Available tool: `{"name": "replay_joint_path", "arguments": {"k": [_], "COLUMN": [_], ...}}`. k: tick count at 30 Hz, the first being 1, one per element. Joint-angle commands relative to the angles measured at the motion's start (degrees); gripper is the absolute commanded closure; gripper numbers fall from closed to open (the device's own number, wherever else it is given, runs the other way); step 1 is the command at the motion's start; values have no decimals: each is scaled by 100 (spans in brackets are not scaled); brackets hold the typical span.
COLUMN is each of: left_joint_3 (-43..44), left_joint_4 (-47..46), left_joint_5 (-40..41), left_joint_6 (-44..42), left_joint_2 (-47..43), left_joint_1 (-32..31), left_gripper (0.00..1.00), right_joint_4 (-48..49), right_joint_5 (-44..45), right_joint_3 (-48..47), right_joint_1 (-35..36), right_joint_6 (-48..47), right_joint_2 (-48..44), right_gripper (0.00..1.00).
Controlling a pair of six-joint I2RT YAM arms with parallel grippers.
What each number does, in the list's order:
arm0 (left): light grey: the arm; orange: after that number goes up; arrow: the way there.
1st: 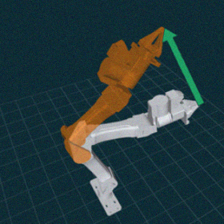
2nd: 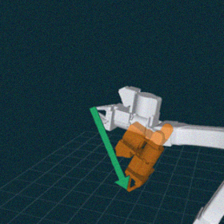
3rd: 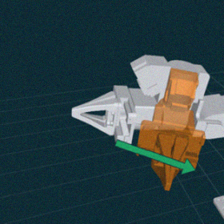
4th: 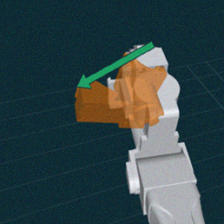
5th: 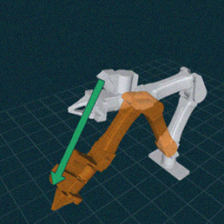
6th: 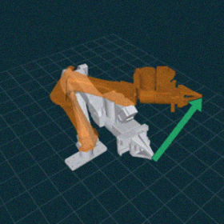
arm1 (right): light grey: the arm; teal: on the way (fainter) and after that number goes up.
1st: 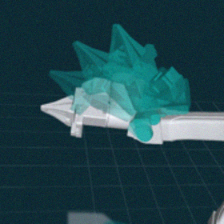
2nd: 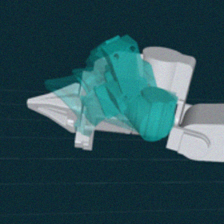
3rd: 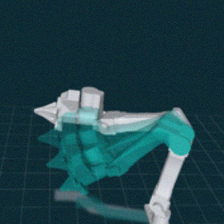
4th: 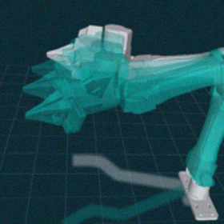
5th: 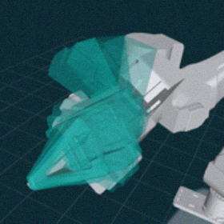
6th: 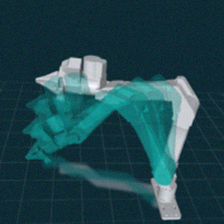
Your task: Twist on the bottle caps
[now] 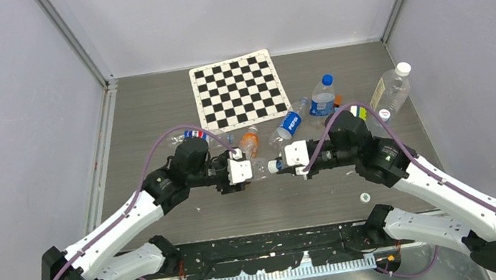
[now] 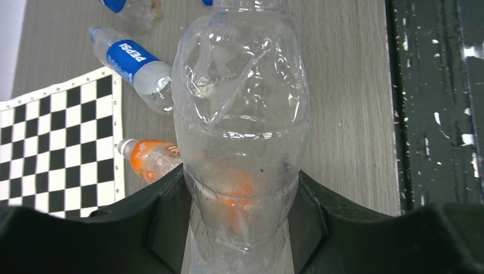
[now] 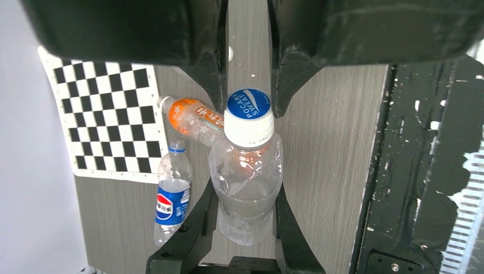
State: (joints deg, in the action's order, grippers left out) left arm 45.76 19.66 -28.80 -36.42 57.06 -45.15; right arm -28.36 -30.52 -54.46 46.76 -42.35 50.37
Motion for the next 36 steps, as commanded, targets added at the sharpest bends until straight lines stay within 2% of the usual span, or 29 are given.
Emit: {"name": "replay_joint_path", "arguments": {"k": [1,3,7,9,11,12,13,15,19,23,24,25,26,27,28,30,33,36], "left_joint_3": [242,217,167,145,129,127,122,113,75,52,41,39,39,43,47,47,40,47], "left_joint_4": [-153,-180,-217,-238,-252,-260,-267,-282,-332,-355,-384,-403,-418,-423,-434,-464,-571,-660], "left_joint_5": [-153,-88,141,199,230,240,249,258,307,393,428,468,501,570,631,782,959,1135], "left_joint_6": [22,-7,-89,-116,-134,-152,-157,-172,-180,-182,-160,-127,-87,-58,-18,51,208,360], "left_joint_2": [-23,-38,-80,-105,-118,-125,-129,-142,-200,-250,-262,-269,-270,-266,-254,-236,-205,-174], "left_joint_1": [-21,-21,-21,-25,-25,-22,-23,-21,-21,-23,-21,-25,-21,-23,-25,-21,-25,-21], "left_gripper": [84,84,84,84,84,84,84,84,84,84,84,84,84,85,85,85,85,85], "right_joint_4": [206,225,623,810,1011,1071,1160,1154,1117,1219,1265,1277,1304,1310,1310,1344,1492,2106], "right_joint_5": [-151,-24,533,869,1241,1545,1692,1980,2207,2267,2273,2275,2277,2331,2358,2340,2274,2386], "right_joint_3": [-220,-226,-152,-108,-10,81,140,270,345,363,364,359,358,366,379,472,943,1929], "right_joint_1": [26,26,26,28,26,22,7,-26,-53,-53,-53,-53,-53,-53,-53,-53,-53,-53], "right_joint_6": [420,940,2995,4295,6205,6622,7429,8222,8955,9088,9041,8989,8897,8877,8874,8916,9304,10413], "right_joint_2": [117,201,370,414,388,361,303,243,229,217,190,165,111,68,-27,-203,-580,-949], "right_gripper": [97,99,100,100,100,100,100,100,100,99,95,83,75,61,56,34,25,8]}}
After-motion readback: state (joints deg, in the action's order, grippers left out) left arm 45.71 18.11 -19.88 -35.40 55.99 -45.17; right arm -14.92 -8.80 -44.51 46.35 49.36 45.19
